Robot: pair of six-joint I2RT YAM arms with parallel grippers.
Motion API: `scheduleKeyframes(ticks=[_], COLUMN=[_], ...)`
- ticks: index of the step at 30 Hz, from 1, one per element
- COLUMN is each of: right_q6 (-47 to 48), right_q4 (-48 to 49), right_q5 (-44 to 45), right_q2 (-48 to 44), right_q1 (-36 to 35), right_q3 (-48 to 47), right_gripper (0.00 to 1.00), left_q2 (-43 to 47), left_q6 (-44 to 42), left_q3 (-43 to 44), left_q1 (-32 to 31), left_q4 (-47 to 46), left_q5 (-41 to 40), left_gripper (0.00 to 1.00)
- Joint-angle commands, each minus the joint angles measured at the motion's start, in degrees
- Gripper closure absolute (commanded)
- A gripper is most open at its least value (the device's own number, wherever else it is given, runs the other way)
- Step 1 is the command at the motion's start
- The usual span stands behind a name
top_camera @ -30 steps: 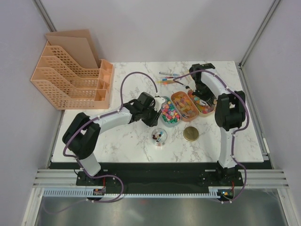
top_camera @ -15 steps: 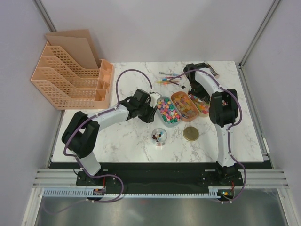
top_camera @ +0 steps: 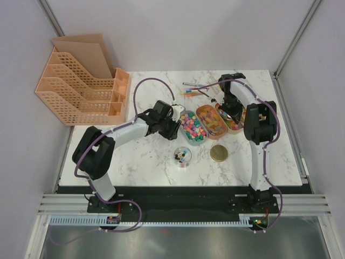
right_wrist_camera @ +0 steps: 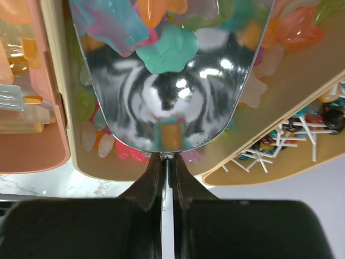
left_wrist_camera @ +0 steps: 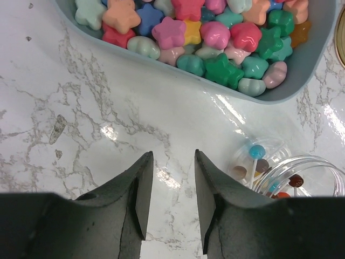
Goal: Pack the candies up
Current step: Scoop the fake candies from the storage box.
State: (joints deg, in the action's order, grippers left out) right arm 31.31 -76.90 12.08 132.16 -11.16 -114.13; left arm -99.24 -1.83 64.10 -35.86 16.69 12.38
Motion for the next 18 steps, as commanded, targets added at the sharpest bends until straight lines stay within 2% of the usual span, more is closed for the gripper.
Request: scheduleKeyframes(ticks=[1,10,18], right_q6=[0.42,0.86,1.21], right_q4=[-5.81,0.7,7.99], right_q5=[-10.49,-14.62,-15.06], right_q2=[1.52,-1.46,-8.14], right_q1=[0.52,0.88,0.88], right_q3=[0.48,4.7,14.36], right_gripper=[1.0,1.0,1.0], left_q2=[-0.6,-0.6,-1.22], left_q6=[-1.08,-3.71,-4.85], left_q3=[2.61,4.9,6.48], left_q1=[1.75,6.14,8.87], left_q4=[0.45,3.09,3.26], left_q5=[0.1,-0.25,0.01], left_gripper=[0.56,0.56,0.56])
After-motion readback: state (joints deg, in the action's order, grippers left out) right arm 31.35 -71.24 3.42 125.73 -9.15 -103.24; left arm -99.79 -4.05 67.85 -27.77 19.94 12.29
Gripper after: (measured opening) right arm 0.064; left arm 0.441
